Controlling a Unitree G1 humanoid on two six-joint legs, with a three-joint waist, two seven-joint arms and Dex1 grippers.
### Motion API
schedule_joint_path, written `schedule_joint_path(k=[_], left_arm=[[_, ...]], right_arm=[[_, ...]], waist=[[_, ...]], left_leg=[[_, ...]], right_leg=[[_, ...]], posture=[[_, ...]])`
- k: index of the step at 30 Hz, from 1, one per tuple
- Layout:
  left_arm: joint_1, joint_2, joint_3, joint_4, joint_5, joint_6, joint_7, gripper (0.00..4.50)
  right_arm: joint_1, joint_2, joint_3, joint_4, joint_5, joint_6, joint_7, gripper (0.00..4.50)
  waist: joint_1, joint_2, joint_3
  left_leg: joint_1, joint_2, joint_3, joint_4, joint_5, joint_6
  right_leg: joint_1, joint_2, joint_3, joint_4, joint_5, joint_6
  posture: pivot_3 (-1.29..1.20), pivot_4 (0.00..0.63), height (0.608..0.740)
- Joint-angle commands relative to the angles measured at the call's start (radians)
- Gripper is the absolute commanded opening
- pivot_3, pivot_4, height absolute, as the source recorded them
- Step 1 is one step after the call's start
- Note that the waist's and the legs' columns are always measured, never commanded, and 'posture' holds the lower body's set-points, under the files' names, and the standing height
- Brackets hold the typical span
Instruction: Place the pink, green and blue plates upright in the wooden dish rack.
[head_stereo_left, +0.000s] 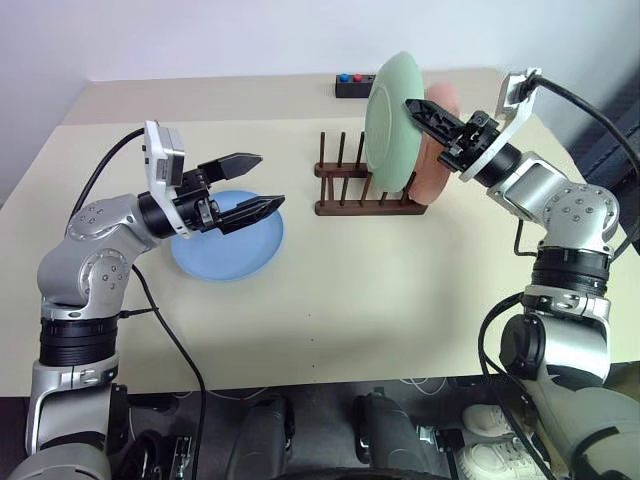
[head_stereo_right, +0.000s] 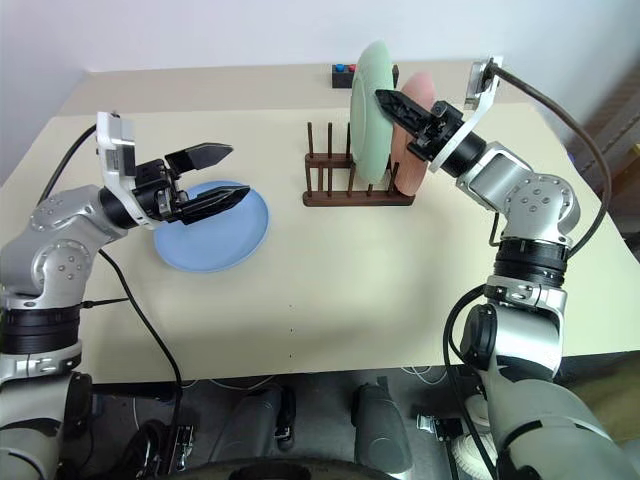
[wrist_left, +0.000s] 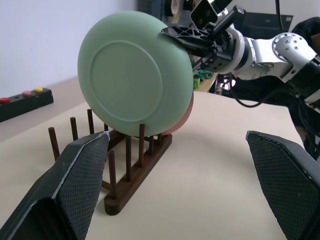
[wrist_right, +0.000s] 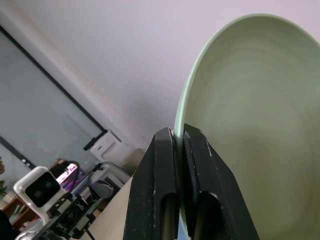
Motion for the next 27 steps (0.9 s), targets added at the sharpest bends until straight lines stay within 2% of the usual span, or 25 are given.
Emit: schedule_joint_path(k=[1,10,13,20,27], left_arm=[[0.000,0.012,0.021,-0.039,-0.017,-0.005,0.001,4.50],[-0.001,0.012,0.021,-0.040,-0.018,-0.002,0.001,4.50],[-0.002,0.011,0.020,-0.038,-0.017,-0.002,0.001,4.50],[-0.004,0.012,0.019,-0.035,-0.017,-0.001,-0.001,4.50],[0.000,0.024,0.028,-0.036,-0.019,0.002,-0.004,4.50]], right_arm=[[0.003,0.006,0.001,0.019,-0.040,-0.054,0.011,0.04],[0.016,0.013,0.031,-0.005,-0.081,-0.084,0.049,0.04],[0.020,0.011,0.043,-0.016,-0.097,-0.097,0.063,0.89],[0.009,0.005,0.034,-0.033,-0.117,-0.130,0.068,4.37],[-0.028,-0.011,-0.015,-0.118,-0.136,-0.295,0.073,4.45]], waist=[[0.000,0.000,0.000],[0.000,0.000,0.000],[0.000,0.000,0.000],[0.000,0.000,0.000],[0.000,0.000,0.000]], left_leg=[[0.000,0.000,0.000,0.000,0.000,0.000],[0.000,0.000,0.000,0.000,0.000,0.000],[0.000,0.000,0.000,0.000,0.000,0.000],[0.000,0.000,0.000,0.000,0.000,0.000],[0.000,0.000,0.000,0.000,0.000,0.000]], right_leg=[[0.000,0.000,0.000,0.000,0.000,0.000],[0.000,0.000,0.000,0.000,0.000,0.000],[0.000,0.000,0.000,0.000,0.000,0.000],[0.000,0.000,0.000,0.000,0.000,0.000],[0.000,0.000,0.000,0.000,0.000,0.000]], posture=[[0.00,0.150,0.740],[0.00,0.150,0.740],[0.00,0.150,0.740],[0.00,0.150,0.740],[0.00,0.150,0.740]])
